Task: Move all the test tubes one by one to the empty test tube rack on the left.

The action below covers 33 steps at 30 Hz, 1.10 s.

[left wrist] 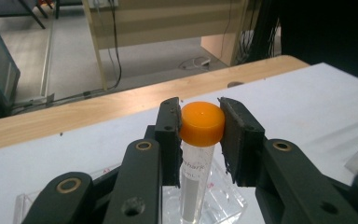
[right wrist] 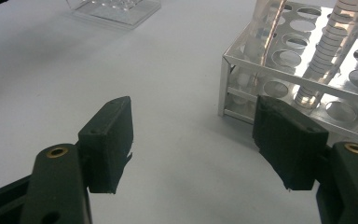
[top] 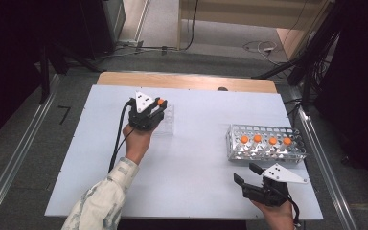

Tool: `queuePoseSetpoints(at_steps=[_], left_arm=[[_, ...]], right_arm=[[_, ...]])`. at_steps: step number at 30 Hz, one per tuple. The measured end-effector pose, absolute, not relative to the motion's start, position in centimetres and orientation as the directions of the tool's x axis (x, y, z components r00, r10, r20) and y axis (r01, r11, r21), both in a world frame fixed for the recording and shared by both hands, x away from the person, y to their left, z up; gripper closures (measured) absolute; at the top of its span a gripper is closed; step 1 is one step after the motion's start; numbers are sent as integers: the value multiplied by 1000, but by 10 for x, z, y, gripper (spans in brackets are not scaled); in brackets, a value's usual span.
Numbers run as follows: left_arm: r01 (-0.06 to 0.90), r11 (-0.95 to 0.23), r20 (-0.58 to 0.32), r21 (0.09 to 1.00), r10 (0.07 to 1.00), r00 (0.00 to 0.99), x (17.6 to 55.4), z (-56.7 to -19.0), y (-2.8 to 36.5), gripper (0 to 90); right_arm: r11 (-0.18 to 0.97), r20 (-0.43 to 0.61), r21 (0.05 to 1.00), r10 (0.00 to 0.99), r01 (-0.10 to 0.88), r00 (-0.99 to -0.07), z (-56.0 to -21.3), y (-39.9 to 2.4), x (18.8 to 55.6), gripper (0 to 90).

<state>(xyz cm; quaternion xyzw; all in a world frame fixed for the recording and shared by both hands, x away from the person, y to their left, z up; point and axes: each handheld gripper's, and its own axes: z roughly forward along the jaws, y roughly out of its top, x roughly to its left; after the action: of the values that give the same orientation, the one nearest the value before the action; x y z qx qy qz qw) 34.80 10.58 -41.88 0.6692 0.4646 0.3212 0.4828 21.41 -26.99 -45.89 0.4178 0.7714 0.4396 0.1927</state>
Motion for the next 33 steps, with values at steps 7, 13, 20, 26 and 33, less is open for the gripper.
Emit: queuePoseSetpoints(at_steps=[7, 13, 20, 26, 33], left_arm=[[329, -102, -24, 939, 933, 358, 350, -431, 105, 687], [350, -105, -30, 931, 933, 360, 351, -434, 105, 621], [344, -96, -41, 934, 928, 371, 348, -435, 106, 595], [319, -79, -49, 944, 926, 375, 341, -429, 111, 536], [321, -30, -91, 947, 930, 357, 325, -423, 124, 361]], right_arm=[[268, 70, 836, 814, 479, -577, -460, -269, 214, 274], [267, 70, 836, 815, 480, -575, -461, -270, 215, 275], [265, 71, 835, 817, 481, -572, -461, -270, 215, 276], [260, 70, 833, 826, 488, -559, -463, -273, 217, 277], [238, 73, 837, 843, 492, -532, -463, -279, 219, 279]])
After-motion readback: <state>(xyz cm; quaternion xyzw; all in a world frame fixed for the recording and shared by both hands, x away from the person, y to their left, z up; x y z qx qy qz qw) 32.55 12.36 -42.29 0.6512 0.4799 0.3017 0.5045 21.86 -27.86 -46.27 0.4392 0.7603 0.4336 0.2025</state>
